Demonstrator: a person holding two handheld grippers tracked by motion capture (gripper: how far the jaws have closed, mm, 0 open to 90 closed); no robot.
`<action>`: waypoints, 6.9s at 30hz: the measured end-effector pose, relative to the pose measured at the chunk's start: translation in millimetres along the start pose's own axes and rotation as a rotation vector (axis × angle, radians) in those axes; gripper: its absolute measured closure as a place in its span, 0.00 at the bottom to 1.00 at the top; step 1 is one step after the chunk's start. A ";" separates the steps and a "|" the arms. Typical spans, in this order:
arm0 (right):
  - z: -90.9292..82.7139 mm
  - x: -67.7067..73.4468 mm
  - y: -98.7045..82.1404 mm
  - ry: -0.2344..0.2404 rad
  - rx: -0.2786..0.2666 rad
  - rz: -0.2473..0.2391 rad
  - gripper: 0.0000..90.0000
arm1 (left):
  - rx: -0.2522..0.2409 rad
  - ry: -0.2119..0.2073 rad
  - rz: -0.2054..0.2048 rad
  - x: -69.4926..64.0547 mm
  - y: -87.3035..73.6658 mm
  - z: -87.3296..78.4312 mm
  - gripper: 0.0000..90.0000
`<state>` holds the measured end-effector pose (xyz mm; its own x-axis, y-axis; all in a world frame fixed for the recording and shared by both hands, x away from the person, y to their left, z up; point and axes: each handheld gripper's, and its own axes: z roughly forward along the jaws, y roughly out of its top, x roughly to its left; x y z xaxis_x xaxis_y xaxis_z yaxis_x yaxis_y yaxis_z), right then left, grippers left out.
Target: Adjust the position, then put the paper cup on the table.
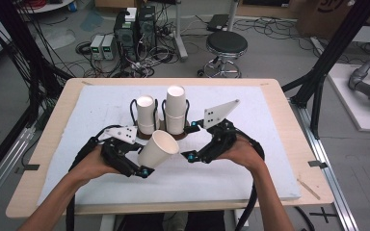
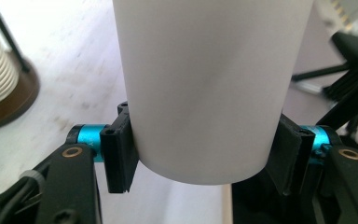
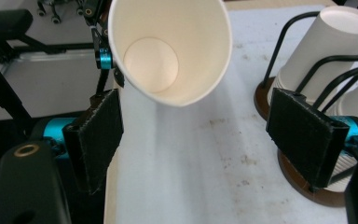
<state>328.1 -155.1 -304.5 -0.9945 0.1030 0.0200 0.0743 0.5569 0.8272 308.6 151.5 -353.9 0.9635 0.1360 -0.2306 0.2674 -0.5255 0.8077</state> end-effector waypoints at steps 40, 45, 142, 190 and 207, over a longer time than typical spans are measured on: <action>33.3 10.2 -27.1 0.080 -0.287 0.093 0.22 | -0.284 0.031 0.019 -6.7 -22.3 9.9 0.40; 40.7 11.3 -28.0 0.104 -0.327 0.093 0.22 | -0.272 0.029 0.025 -7.2 -23.7 13.7 0.40; 19.5 5.1 -28.1 0.099 -0.393 0.083 0.34 | -0.204 0.245 0.013 -4.1 -43.8 -3.2 0.02; 14.5 6.6 -30.5 0.104 -0.395 0.082 0.35 | -0.268 0.549 -0.162 14.0 -122.4 -26.0 0.02; 15.4 6.5 -29.7 0.098 -0.391 0.084 0.35 | -0.282 0.556 -0.169 15.7 -125.5 -27.2 0.02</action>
<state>320.6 -158.2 -337.5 -0.9900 0.0454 0.1338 0.1401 0.1926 0.9712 290.5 242.5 -444.1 0.7496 0.6522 -0.1131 0.3362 -0.2279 0.9138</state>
